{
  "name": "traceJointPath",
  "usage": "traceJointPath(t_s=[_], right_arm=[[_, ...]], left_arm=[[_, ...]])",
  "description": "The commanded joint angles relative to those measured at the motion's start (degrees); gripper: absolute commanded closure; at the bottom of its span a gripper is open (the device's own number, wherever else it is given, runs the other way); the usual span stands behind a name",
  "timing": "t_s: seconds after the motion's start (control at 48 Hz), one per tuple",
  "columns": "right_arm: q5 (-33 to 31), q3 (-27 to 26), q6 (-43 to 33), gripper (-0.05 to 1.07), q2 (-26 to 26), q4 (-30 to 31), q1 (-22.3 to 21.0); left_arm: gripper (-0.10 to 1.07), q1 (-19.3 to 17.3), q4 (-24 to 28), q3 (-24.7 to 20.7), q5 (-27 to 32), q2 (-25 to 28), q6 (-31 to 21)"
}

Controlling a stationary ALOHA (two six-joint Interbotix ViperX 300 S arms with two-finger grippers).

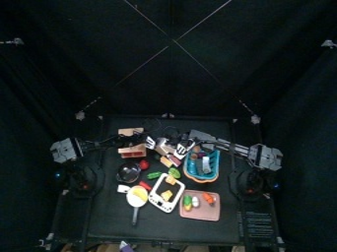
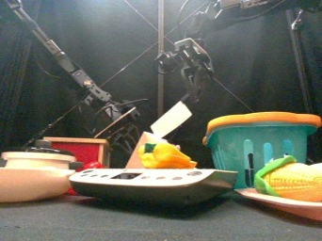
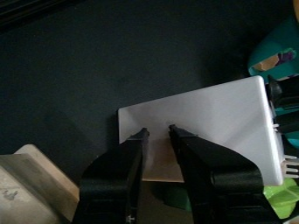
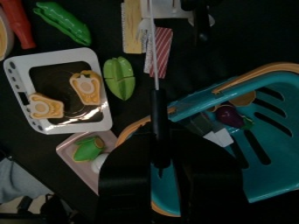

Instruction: Put cleaver back in holder

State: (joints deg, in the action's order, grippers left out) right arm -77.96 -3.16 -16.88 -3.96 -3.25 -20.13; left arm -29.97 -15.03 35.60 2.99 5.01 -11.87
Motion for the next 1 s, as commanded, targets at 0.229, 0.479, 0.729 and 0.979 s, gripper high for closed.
traceJointPath(t_s=[0.229, 0.479, 0.729, 0.979], right_arm=[[0.09, -0.62, 0.26, 0.57, 1.23, -0.26, 0.09], [0.18, -0.79, 0.35, 0.57, 0.0, -0.18, 0.09], [2.11, -1.49, 0.44, 0.56, -0.18, 0.35, -0.09], [2.37, -1.14, 0.44, 0.49, -0.35, 0.09, -0.09]], left_arm=[[0.27, 0.0, -0.09, 0.53, 0.62, 0.0, -0.35], [0.27, 0.0, -0.09, 0.53, 0.7, 0.0, -0.35], [0.27, 0.0, -0.09, 0.53, 0.7, -0.09, -0.35], [0.27, 0.0, -0.09, 0.53, 0.7, 0.0, -0.35]])
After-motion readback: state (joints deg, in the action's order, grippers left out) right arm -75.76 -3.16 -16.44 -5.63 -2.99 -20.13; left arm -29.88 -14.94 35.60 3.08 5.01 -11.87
